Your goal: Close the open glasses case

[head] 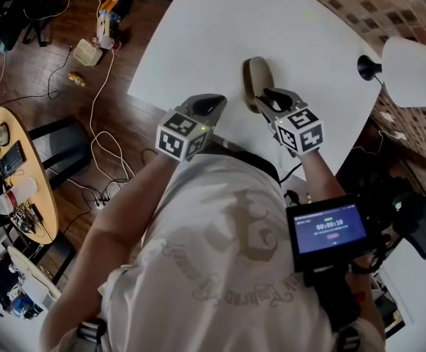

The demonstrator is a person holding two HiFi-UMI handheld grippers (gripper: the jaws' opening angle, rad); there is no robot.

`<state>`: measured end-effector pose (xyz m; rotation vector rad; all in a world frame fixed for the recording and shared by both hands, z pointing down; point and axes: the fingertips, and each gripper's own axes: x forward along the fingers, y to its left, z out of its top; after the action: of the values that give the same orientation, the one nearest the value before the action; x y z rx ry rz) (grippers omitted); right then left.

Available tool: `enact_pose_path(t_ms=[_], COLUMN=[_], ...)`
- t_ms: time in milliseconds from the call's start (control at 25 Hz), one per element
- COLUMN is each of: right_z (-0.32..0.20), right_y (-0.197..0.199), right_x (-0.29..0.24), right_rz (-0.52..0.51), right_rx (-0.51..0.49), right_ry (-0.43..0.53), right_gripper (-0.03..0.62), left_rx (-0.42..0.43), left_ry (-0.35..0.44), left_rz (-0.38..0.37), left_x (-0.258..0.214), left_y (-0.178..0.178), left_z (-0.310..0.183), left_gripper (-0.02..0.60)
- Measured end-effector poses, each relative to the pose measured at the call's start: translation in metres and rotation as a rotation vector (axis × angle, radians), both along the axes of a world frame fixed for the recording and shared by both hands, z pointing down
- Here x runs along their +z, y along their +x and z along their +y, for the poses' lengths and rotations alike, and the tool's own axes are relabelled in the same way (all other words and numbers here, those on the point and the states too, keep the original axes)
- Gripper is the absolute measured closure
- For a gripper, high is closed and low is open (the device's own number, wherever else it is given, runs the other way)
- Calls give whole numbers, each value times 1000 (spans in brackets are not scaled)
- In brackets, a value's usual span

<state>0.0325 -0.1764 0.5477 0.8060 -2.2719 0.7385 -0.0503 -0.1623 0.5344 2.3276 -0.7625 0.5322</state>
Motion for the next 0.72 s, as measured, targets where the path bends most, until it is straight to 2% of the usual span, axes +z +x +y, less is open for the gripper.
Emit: enact_pose_path(t_ms=[720], right_z=[10], right_y=[-29], right_x=[4], right_rz=[4], right_rx=[-91], right_ry=[-15], right_gripper=[467], left_rx=[-6], left_ry=[-6], left_rz=[6], left_x=[-5], left_y=[-1], left_z=[-3], left_gripper=[577])
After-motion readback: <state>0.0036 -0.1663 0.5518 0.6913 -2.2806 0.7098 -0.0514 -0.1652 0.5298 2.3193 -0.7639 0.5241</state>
